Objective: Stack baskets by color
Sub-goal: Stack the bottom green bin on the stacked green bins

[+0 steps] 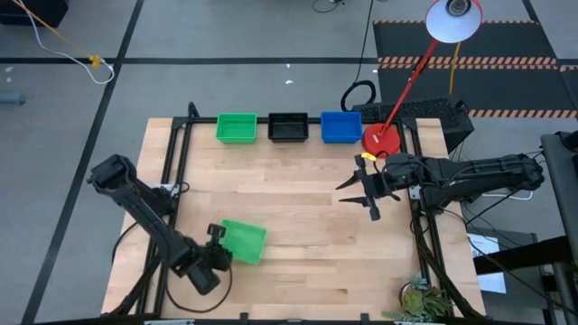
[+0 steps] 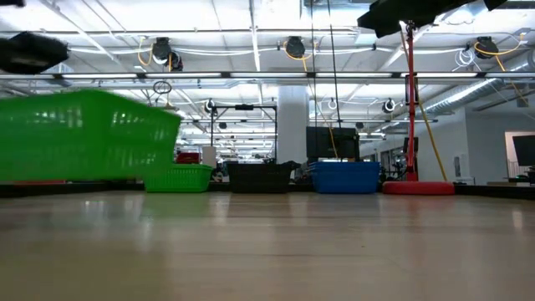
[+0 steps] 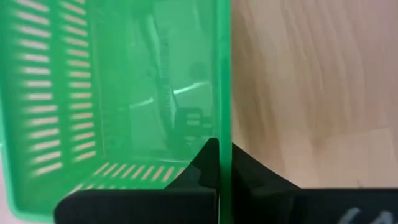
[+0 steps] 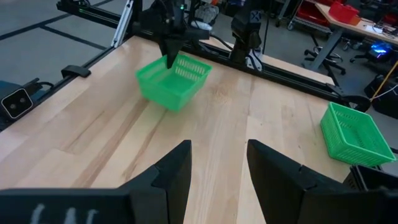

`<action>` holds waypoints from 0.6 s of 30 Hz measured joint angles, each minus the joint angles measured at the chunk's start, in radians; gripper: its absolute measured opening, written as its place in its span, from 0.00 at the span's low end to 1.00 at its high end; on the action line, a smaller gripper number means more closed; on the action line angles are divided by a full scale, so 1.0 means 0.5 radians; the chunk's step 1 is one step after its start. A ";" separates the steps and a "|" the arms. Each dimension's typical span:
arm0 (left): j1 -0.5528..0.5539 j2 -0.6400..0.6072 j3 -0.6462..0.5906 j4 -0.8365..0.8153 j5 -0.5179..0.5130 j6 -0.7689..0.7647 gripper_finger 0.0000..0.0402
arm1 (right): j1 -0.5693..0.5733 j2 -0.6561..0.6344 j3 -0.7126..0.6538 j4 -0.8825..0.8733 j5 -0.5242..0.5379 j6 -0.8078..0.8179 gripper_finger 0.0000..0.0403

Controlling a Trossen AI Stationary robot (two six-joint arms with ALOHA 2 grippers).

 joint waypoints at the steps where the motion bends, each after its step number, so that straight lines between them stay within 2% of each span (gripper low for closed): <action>1: 0.026 -0.033 0.000 -0.006 -0.017 0.035 0.01 | 0.000 0.000 0.000 -0.001 0.000 0.000 0.37; 5: 0.147 -0.213 0.002 -0.071 -0.143 0.162 0.02 | 0.000 0.000 0.000 -0.010 0.000 -0.008 0.37; 9: 0.318 -0.423 0.003 -0.162 -0.165 0.343 0.01 | 0.000 0.000 0.000 -0.017 0.001 -0.027 0.37; 18: 0.791 -0.911 0.003 -0.225 -0.226 0.971 0.01 | 0.000 0.001 0.000 -0.081 0.000 -0.097 0.37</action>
